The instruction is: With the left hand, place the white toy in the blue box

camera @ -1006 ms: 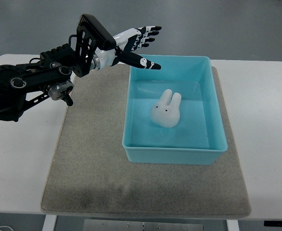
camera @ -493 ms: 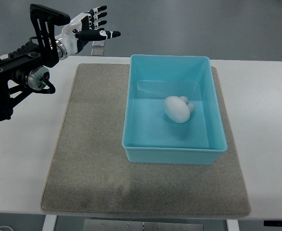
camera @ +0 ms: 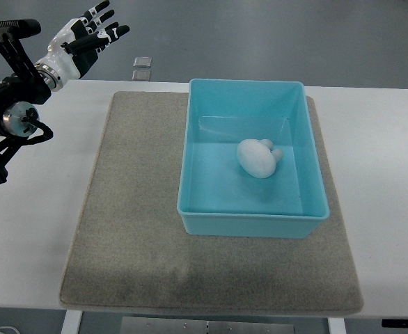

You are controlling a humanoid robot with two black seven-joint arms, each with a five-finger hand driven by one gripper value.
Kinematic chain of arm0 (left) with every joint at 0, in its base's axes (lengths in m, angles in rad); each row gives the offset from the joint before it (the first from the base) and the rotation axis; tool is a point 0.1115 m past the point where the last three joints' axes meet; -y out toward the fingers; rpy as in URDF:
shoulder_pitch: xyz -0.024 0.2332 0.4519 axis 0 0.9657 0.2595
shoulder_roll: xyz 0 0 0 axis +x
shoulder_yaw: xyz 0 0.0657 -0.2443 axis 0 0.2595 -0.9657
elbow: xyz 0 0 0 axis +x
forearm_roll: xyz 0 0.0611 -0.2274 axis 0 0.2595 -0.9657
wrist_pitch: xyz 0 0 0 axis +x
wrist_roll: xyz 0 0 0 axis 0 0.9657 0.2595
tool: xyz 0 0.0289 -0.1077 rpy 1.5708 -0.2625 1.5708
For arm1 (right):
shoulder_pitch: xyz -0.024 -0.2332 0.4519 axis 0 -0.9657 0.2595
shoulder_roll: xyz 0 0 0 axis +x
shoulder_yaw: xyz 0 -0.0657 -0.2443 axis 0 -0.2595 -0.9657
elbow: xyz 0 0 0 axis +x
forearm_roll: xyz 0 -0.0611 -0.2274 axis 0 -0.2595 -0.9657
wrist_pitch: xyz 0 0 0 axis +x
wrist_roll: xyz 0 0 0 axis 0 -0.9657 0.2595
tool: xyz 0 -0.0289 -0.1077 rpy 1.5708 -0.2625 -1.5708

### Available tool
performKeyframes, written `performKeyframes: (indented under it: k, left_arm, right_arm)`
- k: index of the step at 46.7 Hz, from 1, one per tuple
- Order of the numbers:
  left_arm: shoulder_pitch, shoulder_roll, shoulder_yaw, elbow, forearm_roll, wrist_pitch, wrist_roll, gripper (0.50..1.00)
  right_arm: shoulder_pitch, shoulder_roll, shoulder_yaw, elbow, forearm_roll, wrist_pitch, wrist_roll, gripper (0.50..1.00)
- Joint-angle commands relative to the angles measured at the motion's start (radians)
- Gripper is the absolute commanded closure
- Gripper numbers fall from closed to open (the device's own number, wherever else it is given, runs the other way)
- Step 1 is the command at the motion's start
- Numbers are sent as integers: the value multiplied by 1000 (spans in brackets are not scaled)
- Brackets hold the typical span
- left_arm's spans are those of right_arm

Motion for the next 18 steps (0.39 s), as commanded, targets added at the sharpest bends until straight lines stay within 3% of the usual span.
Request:
performKeyframes:
  k: [1,18]
  left_arm:
    - [37,-29,-51,0,0,-36,-2,508]
    - [75,-40,-132,0,-3,-62,-11,506]
  right_arm:
    - [0,0,0,0,0,0,0,564]
    - [0,0,3,12,-1,3,0,564]
